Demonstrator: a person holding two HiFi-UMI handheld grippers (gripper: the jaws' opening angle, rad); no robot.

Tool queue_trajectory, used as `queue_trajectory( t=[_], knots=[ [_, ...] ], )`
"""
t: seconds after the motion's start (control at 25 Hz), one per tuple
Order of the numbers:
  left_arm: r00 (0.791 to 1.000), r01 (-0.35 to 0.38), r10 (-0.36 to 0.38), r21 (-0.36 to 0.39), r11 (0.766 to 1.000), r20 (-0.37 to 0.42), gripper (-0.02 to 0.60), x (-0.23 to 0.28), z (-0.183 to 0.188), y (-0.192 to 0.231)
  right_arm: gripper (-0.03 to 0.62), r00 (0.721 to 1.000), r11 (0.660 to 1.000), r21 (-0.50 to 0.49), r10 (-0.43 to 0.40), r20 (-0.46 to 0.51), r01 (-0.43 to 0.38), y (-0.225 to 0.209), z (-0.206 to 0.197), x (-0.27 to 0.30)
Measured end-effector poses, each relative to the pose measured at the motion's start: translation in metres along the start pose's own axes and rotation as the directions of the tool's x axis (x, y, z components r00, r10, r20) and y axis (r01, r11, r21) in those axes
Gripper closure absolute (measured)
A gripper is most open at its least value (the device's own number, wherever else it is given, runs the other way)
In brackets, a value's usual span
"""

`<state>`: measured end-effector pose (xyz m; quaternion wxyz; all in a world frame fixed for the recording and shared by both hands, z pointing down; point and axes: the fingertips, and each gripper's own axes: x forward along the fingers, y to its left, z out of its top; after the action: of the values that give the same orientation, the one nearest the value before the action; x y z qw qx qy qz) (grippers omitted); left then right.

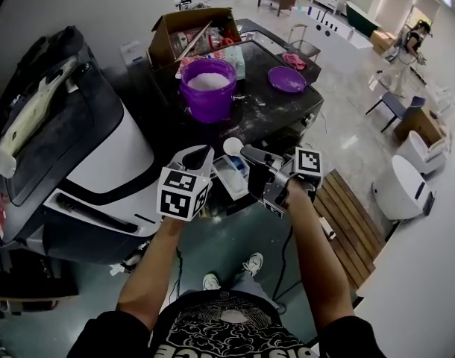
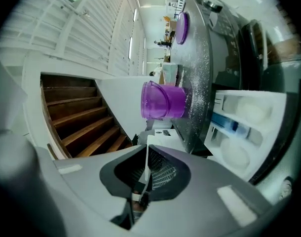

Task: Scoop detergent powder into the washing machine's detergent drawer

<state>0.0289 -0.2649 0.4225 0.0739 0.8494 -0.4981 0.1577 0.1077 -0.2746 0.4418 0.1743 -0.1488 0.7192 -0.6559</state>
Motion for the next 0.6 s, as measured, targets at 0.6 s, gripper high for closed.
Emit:
queue_trajectory(
  t=[0.6],
  knots=[
    [0.997,0.079,-0.079,-0.007,0.997,-0.009,0.581,-0.03,-0.031,-0.011,0.565,0.979,0.995,-0.037,-0.081,0.189,0.09,-0.039,-0.029,-0.036]
  ],
)
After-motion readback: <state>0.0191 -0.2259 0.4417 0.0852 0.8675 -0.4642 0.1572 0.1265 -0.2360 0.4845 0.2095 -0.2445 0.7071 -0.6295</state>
